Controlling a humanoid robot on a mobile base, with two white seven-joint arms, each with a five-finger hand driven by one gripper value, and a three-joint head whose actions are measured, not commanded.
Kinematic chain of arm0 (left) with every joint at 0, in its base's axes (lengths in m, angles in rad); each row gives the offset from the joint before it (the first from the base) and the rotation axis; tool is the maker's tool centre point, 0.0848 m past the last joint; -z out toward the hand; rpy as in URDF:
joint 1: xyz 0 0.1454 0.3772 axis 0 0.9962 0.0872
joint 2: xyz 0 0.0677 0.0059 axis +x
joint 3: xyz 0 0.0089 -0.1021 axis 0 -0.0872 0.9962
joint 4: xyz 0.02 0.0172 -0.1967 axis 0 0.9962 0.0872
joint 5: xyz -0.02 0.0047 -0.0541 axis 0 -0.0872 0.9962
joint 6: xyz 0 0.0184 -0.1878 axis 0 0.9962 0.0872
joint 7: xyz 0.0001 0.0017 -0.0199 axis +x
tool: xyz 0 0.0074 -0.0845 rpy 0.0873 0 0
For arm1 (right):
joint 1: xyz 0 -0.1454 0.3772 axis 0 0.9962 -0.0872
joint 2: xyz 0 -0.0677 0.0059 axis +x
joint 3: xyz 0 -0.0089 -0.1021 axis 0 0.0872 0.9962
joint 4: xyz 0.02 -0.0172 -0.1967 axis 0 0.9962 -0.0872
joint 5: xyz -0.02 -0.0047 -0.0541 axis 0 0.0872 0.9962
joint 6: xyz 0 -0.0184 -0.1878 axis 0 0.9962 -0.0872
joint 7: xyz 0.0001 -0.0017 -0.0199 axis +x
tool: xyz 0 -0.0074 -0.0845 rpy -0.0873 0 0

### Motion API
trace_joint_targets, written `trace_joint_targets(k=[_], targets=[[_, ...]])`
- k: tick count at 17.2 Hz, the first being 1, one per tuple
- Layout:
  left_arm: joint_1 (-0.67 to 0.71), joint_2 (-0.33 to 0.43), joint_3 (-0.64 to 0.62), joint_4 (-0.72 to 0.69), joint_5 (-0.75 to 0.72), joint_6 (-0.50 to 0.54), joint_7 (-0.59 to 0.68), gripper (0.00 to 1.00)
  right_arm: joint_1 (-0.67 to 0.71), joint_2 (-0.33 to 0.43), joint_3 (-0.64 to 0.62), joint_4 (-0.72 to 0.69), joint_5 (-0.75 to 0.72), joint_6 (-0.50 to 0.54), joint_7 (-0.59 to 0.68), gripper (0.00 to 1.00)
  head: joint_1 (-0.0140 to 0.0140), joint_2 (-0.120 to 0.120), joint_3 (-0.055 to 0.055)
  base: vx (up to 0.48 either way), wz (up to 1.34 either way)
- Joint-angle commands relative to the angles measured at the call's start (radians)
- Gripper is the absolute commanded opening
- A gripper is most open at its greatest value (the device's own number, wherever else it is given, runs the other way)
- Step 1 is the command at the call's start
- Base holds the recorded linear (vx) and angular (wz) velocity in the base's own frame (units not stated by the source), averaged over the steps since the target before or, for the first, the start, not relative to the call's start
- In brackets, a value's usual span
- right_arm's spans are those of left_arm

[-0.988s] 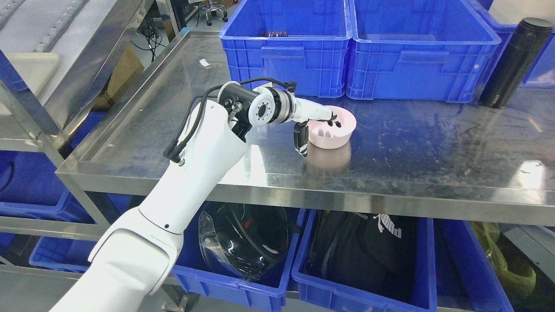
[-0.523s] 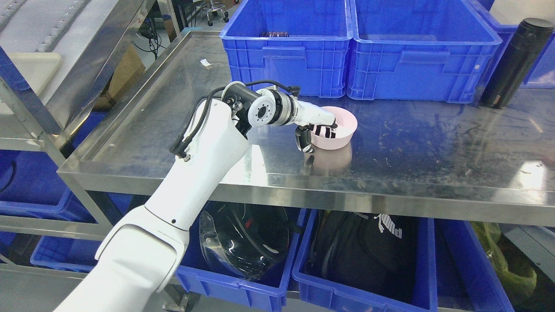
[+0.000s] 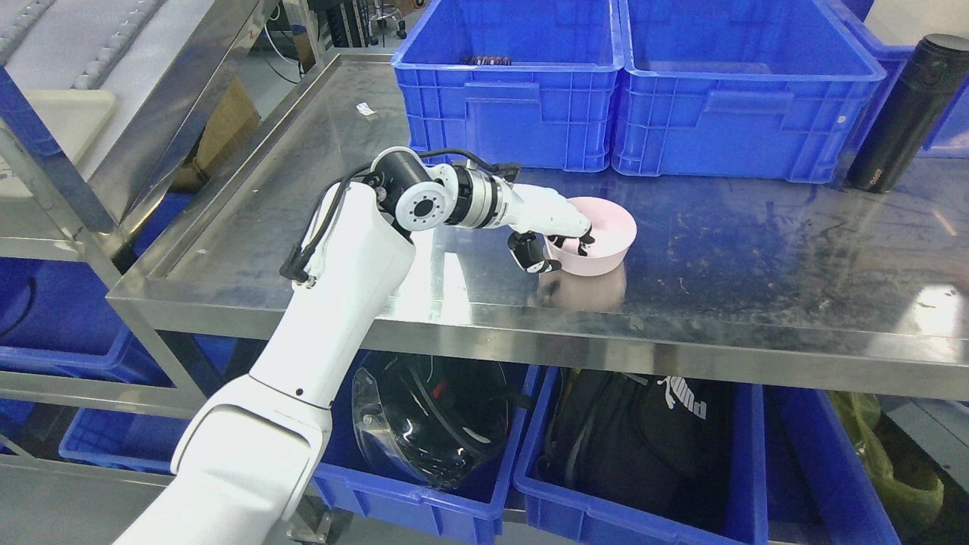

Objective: Stack pink IKEA bowl on shelf middle layer
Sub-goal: 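Close the left hand fingers on the pink bowl's rim, then lift the pink bowl off the shelf with the left hand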

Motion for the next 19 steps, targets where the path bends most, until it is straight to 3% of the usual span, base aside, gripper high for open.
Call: trace_joint_targets(k=[1, 3, 10, 19], targets=[[0.026, 0.009, 0.340, -0.082, 0.114, -0.084, 0.016, 0.00, 0.003, -0.017, 0.000, -0.017, 0.000, -0.001, 0.000, 1.00, 0.0000, 0.000, 0.000, 0.000, 0.00], [0.026, 0.009, 0.397, -0.108, 0.213, -0.171, 0.011, 0.00, 0.003, -0.017, 0.000, -0.017, 0.000, -0.001, 0.000, 1.00, 0.0000, 0.000, 0.000, 0.000, 0.00], [0.057, 0.009, 0.434, -0.275, 0.290, -0.176, 0.070, 0.00, 0.003, -0.017, 0.000, -0.017, 0.000, -0.001, 0.000, 1.00, 0.0000, 0.000, 0.000, -0.005, 0.06], [0.195, 0.009, 0.238, -0.359, 0.290, -0.176, 0.071, 0.01, 0.005, -0.017, 0.000, -0.017, 0.000, -0.001, 0.000, 1.00, 0.0000, 0.000, 0.000, -0.071, 0.55]])
